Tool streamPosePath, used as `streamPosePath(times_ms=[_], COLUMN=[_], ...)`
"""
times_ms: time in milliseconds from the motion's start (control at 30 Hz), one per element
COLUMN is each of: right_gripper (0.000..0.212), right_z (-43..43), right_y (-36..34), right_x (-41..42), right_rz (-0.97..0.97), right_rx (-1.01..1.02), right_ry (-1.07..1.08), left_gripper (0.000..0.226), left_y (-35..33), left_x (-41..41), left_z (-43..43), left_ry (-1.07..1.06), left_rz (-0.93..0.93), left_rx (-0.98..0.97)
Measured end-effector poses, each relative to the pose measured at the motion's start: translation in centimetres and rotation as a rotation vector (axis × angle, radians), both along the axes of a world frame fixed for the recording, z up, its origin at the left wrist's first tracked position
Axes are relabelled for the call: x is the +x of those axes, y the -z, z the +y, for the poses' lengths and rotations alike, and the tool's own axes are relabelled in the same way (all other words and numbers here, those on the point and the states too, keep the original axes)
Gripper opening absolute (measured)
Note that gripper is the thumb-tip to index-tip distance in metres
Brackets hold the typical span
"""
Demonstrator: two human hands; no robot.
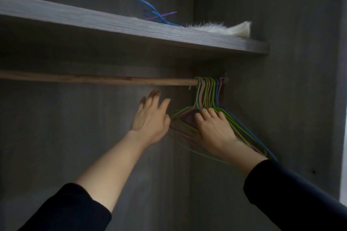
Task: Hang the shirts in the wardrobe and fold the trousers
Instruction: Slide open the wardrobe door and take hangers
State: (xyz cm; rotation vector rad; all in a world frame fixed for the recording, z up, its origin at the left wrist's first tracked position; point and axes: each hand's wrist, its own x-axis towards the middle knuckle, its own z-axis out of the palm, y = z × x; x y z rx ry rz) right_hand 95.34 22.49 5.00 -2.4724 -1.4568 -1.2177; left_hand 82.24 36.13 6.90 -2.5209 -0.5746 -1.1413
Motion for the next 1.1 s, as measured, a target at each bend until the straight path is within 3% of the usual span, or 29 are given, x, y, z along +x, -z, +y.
streamPosePath(times_ms=[300,533,633,733,867,1100], right_gripper=[0.030,0.028,0.024,0.015,0.020,0.016], right_z=[3.0,3.3,3.4,4.3,6.0,8.2], right_y=[-3.8,-5.0,-5.5,-6.0,-7.1,-7.7], right_x=[3.0,1.9,1.3,1.7,2.5,1.8], right_rz=[0.035,0.106,0.243,0.510,0.774,0.941], right_rx=[0.038,0.053,0.168,0.323,0.548,0.741], right_ry=[0.180,0.145,0.099,0.048,-0.049,-0.284], left_gripper=[0.065,0.054,0.051,0.050,0.049,0.048], left_y=[-4.8,-3.9,-3.8,-3.8,-3.8,-4.0], left_x=[3.6,5.6,6.2,6.2,6.3,6.3], left_z=[7.1,9.0,9.3,9.6,9.5,9.8], left_ry=[-0.037,0.045,0.050,0.063,0.068,0.093], left_rz=[-0.119,-0.317,-0.361,-0.377,-0.392,-0.388], left_rx=[0.208,0.291,0.309,0.329,0.313,0.306])
